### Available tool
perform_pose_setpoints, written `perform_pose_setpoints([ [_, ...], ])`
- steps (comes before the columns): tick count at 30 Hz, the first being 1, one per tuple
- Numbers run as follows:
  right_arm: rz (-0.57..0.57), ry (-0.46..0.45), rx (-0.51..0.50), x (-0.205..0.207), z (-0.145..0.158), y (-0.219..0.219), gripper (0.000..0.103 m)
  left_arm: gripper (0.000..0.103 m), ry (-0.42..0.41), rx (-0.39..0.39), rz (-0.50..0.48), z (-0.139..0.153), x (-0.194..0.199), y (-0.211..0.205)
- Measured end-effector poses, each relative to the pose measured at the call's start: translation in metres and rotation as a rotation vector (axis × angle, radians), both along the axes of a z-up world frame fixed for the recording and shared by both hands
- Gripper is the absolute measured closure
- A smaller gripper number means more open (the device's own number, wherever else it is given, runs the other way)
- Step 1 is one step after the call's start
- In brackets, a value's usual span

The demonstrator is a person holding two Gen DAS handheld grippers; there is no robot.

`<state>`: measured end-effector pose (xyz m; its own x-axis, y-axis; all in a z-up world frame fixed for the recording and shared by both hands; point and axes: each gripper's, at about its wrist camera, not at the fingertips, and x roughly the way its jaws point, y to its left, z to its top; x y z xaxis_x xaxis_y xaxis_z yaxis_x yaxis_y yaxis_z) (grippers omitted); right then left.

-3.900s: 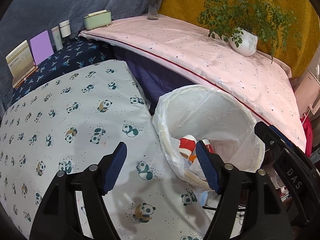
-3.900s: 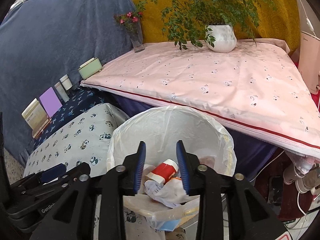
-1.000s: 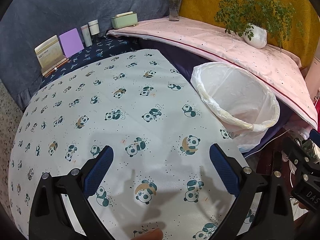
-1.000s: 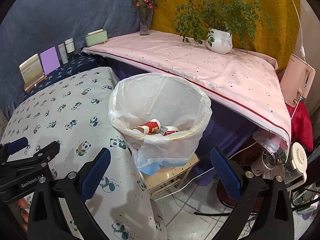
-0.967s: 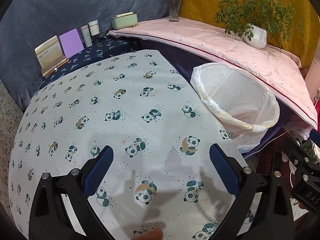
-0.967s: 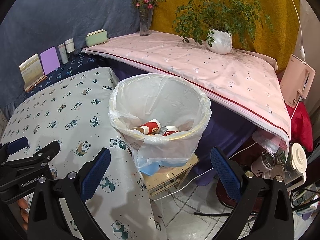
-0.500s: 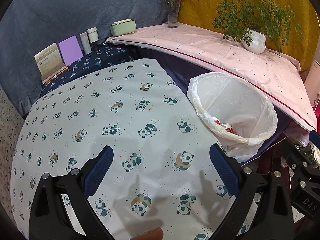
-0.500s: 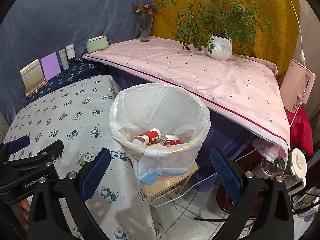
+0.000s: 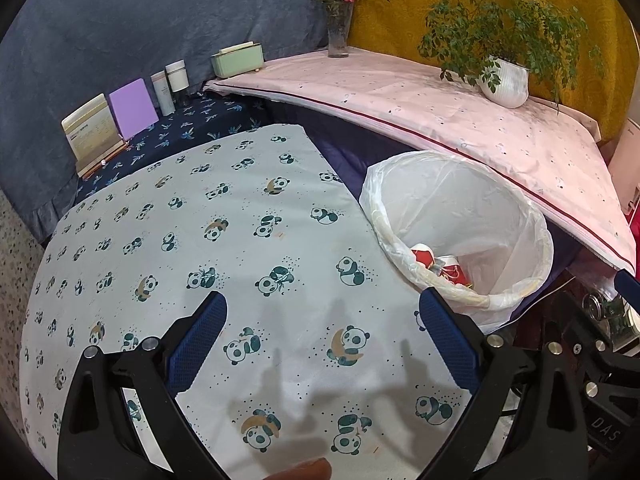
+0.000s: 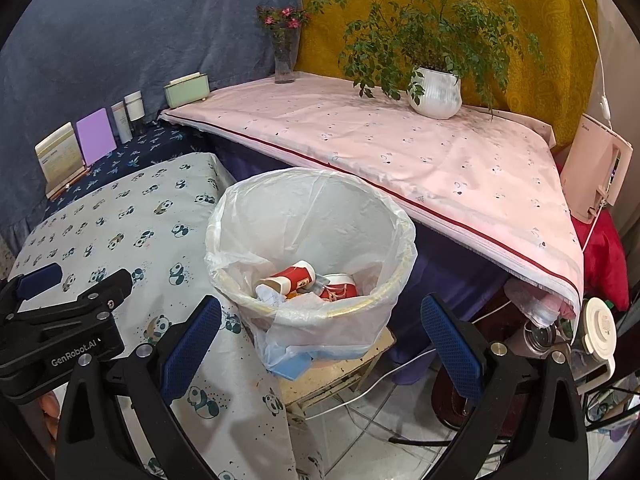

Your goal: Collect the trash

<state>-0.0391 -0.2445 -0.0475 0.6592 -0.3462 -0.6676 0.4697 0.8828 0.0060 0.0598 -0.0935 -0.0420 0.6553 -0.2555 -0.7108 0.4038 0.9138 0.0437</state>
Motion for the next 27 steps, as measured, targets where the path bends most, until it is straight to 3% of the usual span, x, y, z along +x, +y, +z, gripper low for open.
perform_pose_setpoints([
  [27,-0.004,0.014,-0.001,0.01,-0.0089,-0.0067,0.006,0.011,0.001,0.002,0.018,-0.0048,0.0089,-0.0042],
])
